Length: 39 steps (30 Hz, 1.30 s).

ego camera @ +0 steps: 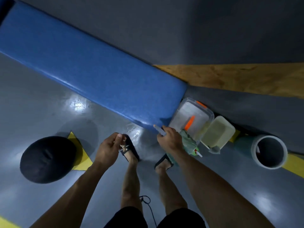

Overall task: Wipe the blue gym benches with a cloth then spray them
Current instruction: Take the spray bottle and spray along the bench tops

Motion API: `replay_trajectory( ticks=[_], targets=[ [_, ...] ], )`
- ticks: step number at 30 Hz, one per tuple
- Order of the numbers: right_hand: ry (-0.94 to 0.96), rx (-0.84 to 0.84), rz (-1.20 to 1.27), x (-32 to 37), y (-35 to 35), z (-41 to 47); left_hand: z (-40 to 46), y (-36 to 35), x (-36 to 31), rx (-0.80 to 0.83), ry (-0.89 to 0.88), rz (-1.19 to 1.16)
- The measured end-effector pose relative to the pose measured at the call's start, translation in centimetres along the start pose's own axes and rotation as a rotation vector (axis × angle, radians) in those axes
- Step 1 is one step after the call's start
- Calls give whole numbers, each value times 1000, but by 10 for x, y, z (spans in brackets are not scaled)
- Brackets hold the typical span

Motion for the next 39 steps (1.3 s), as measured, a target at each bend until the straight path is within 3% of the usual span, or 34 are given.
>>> replay_trajectory(
  ticks=[7, 14, 18, 27, 33, 39],
  targets=[
    [-156, -124, 126, 22, 48, 62, 25, 35, 6, 22, 5, -83],
    [-245, -230, 33, 58, 73, 98, 52, 81, 7, 73, -52, -61],
    [-215, -152, -47, 84, 38, 87, 67, 107, 10, 80, -71, -81],
    [-57, 34, 42, 146, -90, 39, 75, 156, 37, 64, -43, -101],
    [-82, -20, 63, 154, -105, 38, 72, 168, 55, 39, -4, -129],
    [-113, 25, -86, 143, -98, 47, 74, 168, 62, 42, 10, -107]
  ],
)
Point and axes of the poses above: each hand's wrist, its own z-axis towards the middle knuckle, its own y-axis out of the back of the hand, x = y × z, the point moved 6 cm from there along z, towards the middle knuckle, and after that the axes turned 1 degree about x, right-handed, at the moved point
